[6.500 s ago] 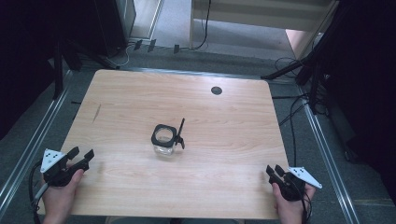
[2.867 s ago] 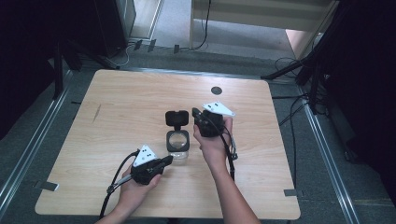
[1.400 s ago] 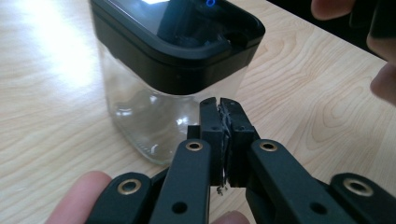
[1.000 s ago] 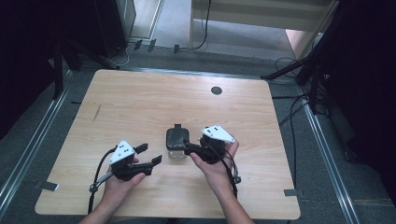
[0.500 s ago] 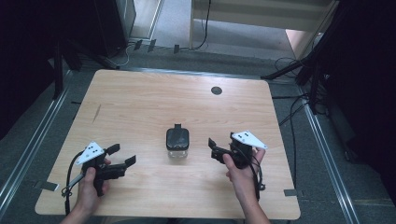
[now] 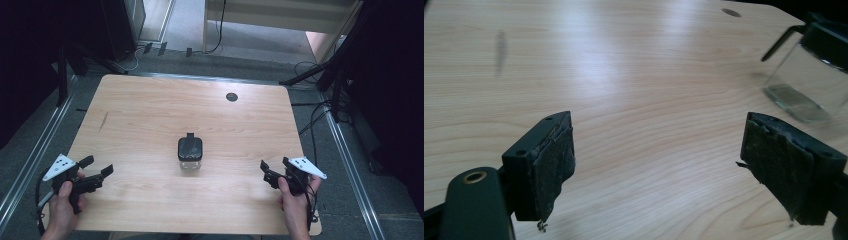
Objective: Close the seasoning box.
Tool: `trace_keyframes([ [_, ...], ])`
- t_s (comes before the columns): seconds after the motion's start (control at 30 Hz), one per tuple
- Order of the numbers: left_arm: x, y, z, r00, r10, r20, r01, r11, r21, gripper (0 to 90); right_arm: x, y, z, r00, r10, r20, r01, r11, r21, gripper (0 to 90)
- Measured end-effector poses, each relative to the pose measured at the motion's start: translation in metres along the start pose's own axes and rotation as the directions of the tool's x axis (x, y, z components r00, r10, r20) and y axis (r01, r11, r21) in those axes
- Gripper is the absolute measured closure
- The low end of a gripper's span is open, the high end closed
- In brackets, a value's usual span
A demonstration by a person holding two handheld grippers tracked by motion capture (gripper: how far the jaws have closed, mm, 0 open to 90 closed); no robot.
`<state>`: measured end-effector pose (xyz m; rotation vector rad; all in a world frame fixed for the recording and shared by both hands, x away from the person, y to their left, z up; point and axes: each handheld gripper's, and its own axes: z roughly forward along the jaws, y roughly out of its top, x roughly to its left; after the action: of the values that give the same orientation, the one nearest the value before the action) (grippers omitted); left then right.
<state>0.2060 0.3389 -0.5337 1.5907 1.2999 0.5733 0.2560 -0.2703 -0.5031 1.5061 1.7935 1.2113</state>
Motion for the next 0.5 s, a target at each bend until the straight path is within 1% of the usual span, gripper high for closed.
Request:
trace_keyframes([
  [0.07,0.010,-0.001,-0.006,0.9996,-0.009,-0.028,0.009,1.0000,-0.004,14.2,-0.011,-0.006,-0.004,0.9999,0.010,0.013,-0.010,1.000,0.005,15.1],
  [0.1,0.010,-0.001,-0.006,0.9996,-0.009,-0.028,0.009,1.0000,-0.004,14.2,-0.016,-0.009,-0.007,0.9996,0.020,0.021,-0.021,1.000,0.007,15.2],
  [0.13,0.014,-0.002,-0.010,0.9991,-0.012,-0.041,0.011,0.9999,-0.009,14.2,-0.016,-0.009,-0.007,0.9996,0.020,0.021,-0.021,1.000,0.007,15.2],
  [0.17,0.019,-0.003,-0.015,0.9978,-0.016,-0.064,0.015,0.9998,-0.016,14.2,-0.021,-0.012,-0.010,0.9993,0.028,0.026,-0.028,1.000,0.006,15.2],
  [0.2,0.024,-0.004,-0.019,0.9971,-0.027,-0.072,0.025,0.9994,-0.026,14.2,-0.032,-0.019,-0.015,0.9982,0.034,0.050,-0.034,0.999,0.006,15.5],
  [0.23,0.028,-0.005,-0.022,0.9965,-0.029,-0.079,0.026,0.9993,-0.028,14.2,-0.036,-0.021,-0.017,0.9975,0.040,0.058,-0.040,0.999,0.006,15.5],
  [0.27,0.035,-0.009,-0.027,0.9942,-0.037,-0.101,0.034,0.9990,-0.029,14.2,-0.041,-0.025,-0.020,0.9967,0.049,0.065,-0.050,0.999,0.007,15.5],
  [0.3,0.035,-0.009,-0.027,0.9942,-0.037,-0.101,0.034,0.9990,-0.029,14.2,-0.041,-0.025,-0.020,0.9967,0.049,0.065,-0.050,0.999,0.007,15.5],
  [0.33,0.038,-0.012,-0.028,0.9933,-0.037,-0.110,0.035,0.9991,-0.024,14.2,-0.051,-0.031,-0.024,0.9940,0.064,0.089,-0.066,0.998,0.013,15.7],
  [0.37,0.041,-0.015,-0.029,0.9921,-0.040,-0.119,0.038,0.9991,-0.021,14.2,-0.051,-0.031,-0.024,0.9940,0.064,0.089,-0.066,0.998,0.013,15.7],
  [0.4,0.044,-0.017,-0.030,0.9918,-0.050,-0.118,0.048,0.9987,-0.017,14.2,-0.055,-0.034,-0.026,0.9931,0.067,0.096,-0.069,0.998,0.012,15.7],
  [0.43,0.045,-0.017,-0.032,0.9920,-0.060,-0.111,0.058,0.9980,-0.025,14.2,-0.059,-0.037,-0.029,0.9918,0.078,0.101,-0.080,0.997,0.013,15.7],
  [0.47,0.046,-0.017,-0.033,0.9927,-0.053,-0.109,0.050,0.9983,-0.029,14.1,-0.067,-0.042,-0.035,0.9895,0.086,0.116,-0.088,0.996,0.010,15.9],
  [0.5,0.045,-0.017,-0.034,0.9926,-0.049,-0.111,0.045,0.9984,-0.034,14.1,-0.067,-0.042,-0.035,0.9895,0.086,0.116,-0.088,0.996,0.010,15.9],
])
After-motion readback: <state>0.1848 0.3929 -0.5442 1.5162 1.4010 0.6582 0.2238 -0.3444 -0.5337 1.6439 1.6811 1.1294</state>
